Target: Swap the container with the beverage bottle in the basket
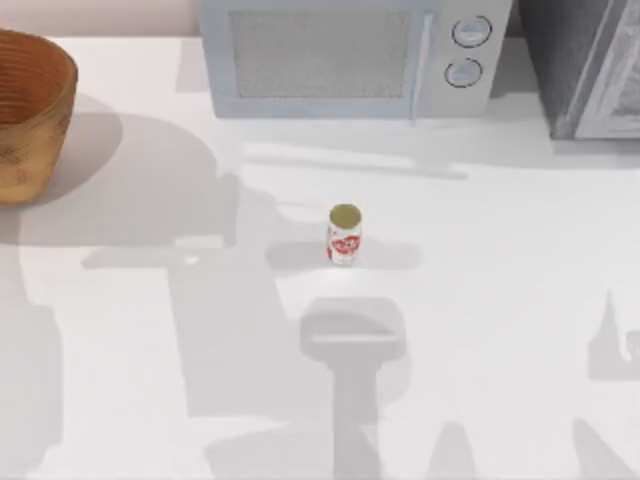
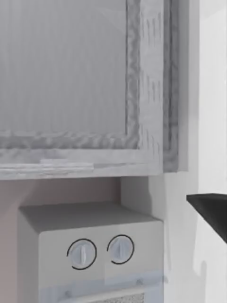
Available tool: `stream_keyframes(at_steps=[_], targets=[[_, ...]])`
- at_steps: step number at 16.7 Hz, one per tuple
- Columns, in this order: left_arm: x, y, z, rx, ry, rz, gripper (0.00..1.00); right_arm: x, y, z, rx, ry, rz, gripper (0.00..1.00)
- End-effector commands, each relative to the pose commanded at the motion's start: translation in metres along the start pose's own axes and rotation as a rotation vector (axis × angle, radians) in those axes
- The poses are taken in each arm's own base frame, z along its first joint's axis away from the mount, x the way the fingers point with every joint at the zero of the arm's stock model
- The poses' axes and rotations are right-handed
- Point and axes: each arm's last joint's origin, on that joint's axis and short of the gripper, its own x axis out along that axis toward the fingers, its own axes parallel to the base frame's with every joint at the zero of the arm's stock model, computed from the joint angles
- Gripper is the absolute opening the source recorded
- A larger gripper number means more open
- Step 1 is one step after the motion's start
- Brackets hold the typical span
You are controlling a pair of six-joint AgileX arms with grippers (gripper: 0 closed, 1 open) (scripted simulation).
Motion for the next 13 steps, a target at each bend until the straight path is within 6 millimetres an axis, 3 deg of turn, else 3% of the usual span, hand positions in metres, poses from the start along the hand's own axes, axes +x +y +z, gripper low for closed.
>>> stream_keyframes(at_steps=[7, 12, 13], targets=[[0.051, -0.001, -0.021, -0.001, -0.003, 0.003, 0.00, 0.000, 0.000, 0.000, 0.000, 0.000, 0.000, 1.00], [0.056, -0.001, -0.024, -0.001, -0.006, 0.003, 0.00, 0.000, 0.000, 0.000, 0.000, 0.000, 0.000, 1.00], [0.056, -0.001, -0.024, -0.001, -0.006, 0.003, 0.08, 0.000, 0.000, 0.000, 0.000, 0.000, 0.000, 1.00]])
